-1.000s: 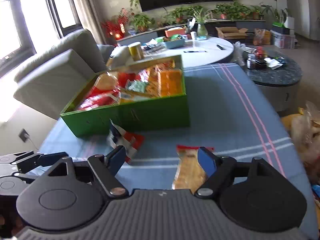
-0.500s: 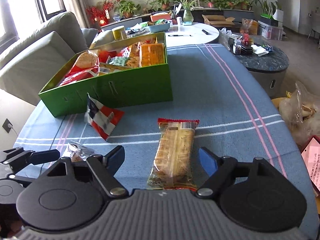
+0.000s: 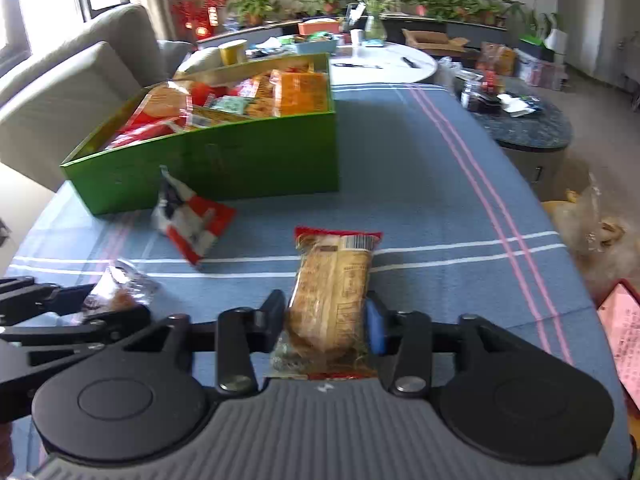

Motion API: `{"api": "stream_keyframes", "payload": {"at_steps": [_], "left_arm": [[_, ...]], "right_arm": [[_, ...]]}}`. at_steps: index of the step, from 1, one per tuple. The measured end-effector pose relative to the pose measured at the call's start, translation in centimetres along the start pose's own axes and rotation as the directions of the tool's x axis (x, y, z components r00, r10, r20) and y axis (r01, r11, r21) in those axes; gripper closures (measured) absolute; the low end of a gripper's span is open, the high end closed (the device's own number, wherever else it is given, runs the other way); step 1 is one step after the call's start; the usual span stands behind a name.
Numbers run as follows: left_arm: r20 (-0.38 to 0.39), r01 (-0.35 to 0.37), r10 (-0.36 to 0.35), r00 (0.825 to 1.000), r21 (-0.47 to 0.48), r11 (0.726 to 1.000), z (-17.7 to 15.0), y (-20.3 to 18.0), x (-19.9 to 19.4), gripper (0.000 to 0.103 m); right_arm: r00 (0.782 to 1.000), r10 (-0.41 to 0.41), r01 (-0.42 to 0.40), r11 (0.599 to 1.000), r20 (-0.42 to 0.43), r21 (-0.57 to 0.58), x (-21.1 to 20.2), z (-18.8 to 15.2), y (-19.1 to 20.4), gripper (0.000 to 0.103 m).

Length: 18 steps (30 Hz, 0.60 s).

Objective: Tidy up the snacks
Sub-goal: 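Carry the round biscuit packet with the left gripper while the right carries the bread bag to the box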

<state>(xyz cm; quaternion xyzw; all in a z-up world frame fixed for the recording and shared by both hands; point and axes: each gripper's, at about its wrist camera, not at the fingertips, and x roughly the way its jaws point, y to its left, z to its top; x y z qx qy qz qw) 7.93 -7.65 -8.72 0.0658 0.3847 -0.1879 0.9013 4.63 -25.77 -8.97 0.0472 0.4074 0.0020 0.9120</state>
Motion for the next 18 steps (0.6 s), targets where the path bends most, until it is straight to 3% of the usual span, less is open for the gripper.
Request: {"api": "stream_keyframes", "payload": {"at_steps": [8, 18], "left_arm": [[0.034, 0.002, -0.001, 0.999, -0.031, 1.0, 0.2, 0.5, -1.3, 0.067], [0.104, 0.022, -0.015, 0.995, -0.061, 0.998, 0.8, 1.0, -3.4, 0.067]], "right_arm": [[0.992, 0.11, -0.111, 0.994, 0.068, 0.007, -2.1, 0.4, 0.7, 0.034], [0.98, 0.166, -0.168, 0.986, 0.11, 0.011, -3.4, 1.2, 1.6, 0.034]]}}
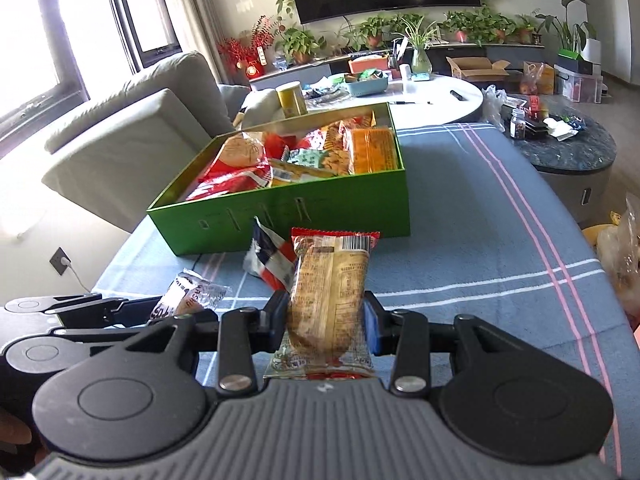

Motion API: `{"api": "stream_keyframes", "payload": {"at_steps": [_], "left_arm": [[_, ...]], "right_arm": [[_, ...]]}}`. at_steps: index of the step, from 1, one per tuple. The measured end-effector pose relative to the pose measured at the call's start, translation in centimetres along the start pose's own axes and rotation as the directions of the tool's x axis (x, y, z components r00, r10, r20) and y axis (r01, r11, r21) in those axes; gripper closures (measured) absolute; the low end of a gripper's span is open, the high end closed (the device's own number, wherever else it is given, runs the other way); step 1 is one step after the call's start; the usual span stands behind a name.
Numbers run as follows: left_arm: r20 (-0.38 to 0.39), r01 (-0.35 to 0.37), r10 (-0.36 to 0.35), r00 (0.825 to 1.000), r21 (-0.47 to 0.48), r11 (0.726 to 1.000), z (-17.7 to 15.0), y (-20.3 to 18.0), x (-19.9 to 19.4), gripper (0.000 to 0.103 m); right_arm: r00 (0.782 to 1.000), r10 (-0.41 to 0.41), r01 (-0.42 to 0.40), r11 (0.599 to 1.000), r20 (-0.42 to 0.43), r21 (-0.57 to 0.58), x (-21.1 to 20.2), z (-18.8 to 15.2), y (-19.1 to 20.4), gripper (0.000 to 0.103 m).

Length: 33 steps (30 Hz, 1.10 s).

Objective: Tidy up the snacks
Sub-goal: 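Carry the round biscuit packet with the left gripper while the right carries the bread bag to the box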

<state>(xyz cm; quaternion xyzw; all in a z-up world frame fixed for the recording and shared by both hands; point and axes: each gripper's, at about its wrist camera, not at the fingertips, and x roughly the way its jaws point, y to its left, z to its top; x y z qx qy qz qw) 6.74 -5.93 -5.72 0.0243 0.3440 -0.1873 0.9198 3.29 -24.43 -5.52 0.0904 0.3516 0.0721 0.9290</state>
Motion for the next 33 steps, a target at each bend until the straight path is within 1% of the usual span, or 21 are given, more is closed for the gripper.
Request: {"api": "stream_keyframes", "payload": {"at_steps": [5, 11, 26, 33], "left_arm": [[0.03, 0.008, -0.008, 1.0, -0.003, 1.0, 0.5, 0.1, -0.7, 0.067], [0.056, 0.009, -0.008, 0.998, -0.006, 1.0, 1.1, 0.3, -1.2, 0.067], [0.102, -0.015, 0.017, 0.995, -0.02, 1.0, 2.8, 1.6, -1.7, 0.066], [0.124, -0.027, 0.03, 0.992, -0.024, 0.999, 3.9, 2.2, -1.6, 0.066]], "right_arm": [[1.0, 0.022, -0.022, 1.0, 0.016, 0.007, -0.2, 0.4, 0.2, 0.034], [0.998, 0.04, -0.039, 0.999, 0.04, -0.017, -0.3, 1.2, 0.9, 0.034], [0.994, 0.083, -0.078, 0.995, 0.075, -0.059, 0.2, 3.3, 2.2, 0.034], [0.993, 0.087, -0.082, 0.995, 0.083, -0.061, 0.6, 4.3, 2.4, 0.034]]}}
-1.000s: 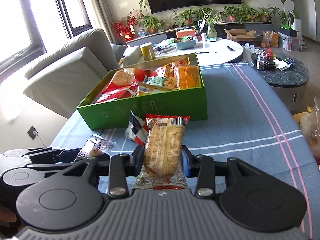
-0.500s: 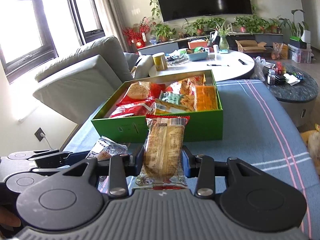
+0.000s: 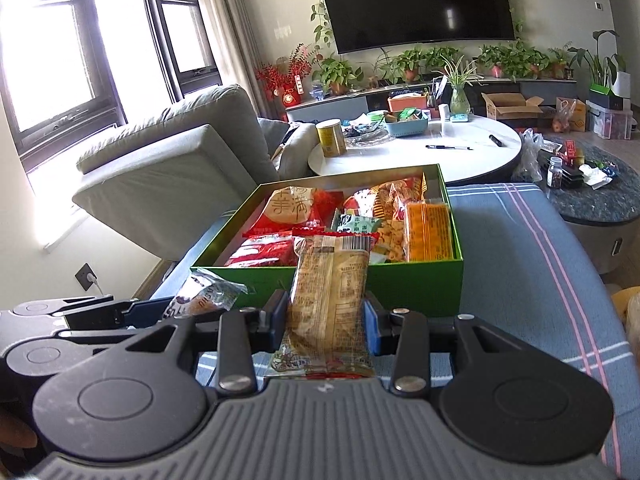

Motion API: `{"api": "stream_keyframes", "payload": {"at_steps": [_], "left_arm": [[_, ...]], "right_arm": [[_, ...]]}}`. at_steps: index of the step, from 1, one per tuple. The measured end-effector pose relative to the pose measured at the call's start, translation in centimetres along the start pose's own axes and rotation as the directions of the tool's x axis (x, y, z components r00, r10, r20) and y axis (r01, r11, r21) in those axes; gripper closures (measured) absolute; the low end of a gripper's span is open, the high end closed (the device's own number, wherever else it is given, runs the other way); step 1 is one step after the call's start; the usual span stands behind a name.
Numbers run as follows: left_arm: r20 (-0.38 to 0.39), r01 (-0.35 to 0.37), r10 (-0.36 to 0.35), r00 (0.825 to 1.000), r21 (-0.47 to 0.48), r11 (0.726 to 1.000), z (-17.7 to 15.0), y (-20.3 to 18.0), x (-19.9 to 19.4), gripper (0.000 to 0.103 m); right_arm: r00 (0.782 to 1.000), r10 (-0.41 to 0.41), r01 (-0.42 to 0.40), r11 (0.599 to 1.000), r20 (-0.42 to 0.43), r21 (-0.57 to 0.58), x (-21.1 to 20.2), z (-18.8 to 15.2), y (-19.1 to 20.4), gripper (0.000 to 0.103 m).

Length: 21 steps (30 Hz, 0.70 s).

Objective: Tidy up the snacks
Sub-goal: 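Carry the round biscuit packet with the left gripper while the right carries the bread bag to the box, then lower both packets into the box and open both grippers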

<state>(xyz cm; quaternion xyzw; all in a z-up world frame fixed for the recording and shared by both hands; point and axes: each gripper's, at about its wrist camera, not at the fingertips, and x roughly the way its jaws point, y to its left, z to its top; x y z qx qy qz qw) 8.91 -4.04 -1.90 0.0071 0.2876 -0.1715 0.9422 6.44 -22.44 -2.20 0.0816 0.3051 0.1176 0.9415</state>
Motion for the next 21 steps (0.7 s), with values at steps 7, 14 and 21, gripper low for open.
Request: {"api": "stream_keyframes", "payload": {"at_steps": [7, 14, 21], "left_arm": [[0.008, -0.001, 0.001, 1.0, 0.01, 1.0, 0.9, 0.2, 0.7, 0.066], [0.008, 0.0, -0.001, 1.0, 0.018, 1.0, 1.5, 0.2, 1.4, 0.066], [0.017, -0.02, 0.02, 1.0, -0.004, 1.0, 3.4, 0.9, 2.7, 0.066]], "right_arm": [[1.0, 0.002, -0.002, 1.0, 0.0, 0.003, 0.3, 0.2, -0.1, 0.034], [1.0, 0.001, -0.001, 1.0, 0.0, 0.009, 0.9, 1.0, -0.5, 0.034], [1.0, -0.002, 0.001, 1.0, 0.007, 0.027, 2.1, 2.5, -1.3, 0.034]]}}
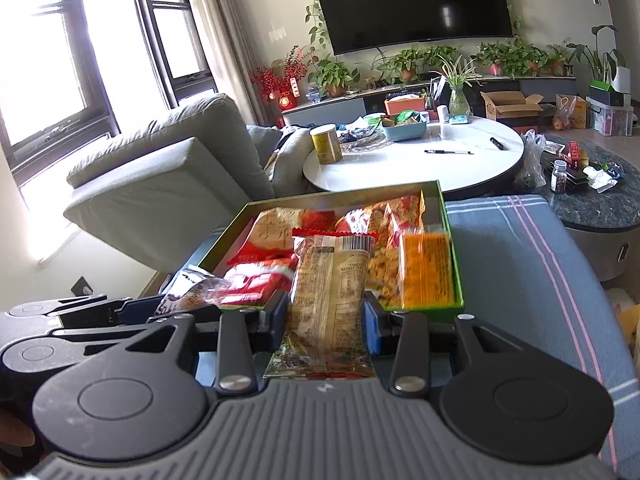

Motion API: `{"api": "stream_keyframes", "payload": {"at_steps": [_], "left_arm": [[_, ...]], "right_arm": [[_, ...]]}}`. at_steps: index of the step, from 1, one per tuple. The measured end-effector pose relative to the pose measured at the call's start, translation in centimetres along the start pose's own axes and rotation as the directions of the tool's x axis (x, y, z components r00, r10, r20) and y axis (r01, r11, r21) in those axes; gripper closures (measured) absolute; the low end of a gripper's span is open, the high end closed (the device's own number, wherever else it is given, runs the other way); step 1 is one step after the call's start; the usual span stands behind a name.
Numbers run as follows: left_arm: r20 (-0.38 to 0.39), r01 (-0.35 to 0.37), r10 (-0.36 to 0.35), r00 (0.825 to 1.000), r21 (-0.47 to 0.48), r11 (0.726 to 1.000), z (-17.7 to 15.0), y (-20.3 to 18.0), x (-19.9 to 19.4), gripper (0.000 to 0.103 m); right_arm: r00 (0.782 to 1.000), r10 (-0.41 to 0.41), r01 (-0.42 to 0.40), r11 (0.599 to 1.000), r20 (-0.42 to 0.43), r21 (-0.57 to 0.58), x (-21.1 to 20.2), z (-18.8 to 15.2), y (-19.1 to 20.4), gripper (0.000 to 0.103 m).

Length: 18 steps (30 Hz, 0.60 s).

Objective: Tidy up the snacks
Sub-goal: 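Lower both packets into the box and open both grippers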

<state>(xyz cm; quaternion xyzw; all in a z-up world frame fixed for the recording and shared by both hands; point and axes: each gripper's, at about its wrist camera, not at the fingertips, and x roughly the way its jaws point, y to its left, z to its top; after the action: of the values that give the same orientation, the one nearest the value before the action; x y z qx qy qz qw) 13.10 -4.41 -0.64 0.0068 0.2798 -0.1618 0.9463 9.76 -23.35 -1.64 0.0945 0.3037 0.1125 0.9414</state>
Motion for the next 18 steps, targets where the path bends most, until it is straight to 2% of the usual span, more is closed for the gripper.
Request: {"api": "stream_keyframes", "payload": {"at_steps": [10, 18], "left_arm": [[0.012, 0.011, -0.011, 1.0, 0.0, 1.0, 3.4, -0.1, 3.8, 0.067], [-0.006, 0.026, -0.026, 1.0, -0.014, 1.0, 4.6, -0.4, 7.5, 0.066]], "right_arm": [[1.0, -0.017, 0.016, 0.999, 0.023, 0.05, 3.0, 3.3, -1.8, 0.034], [1.0, -0.026, 0.024, 0.996, 0.018, 0.092, 5.6, 4.6, -3.0, 0.034]]}}
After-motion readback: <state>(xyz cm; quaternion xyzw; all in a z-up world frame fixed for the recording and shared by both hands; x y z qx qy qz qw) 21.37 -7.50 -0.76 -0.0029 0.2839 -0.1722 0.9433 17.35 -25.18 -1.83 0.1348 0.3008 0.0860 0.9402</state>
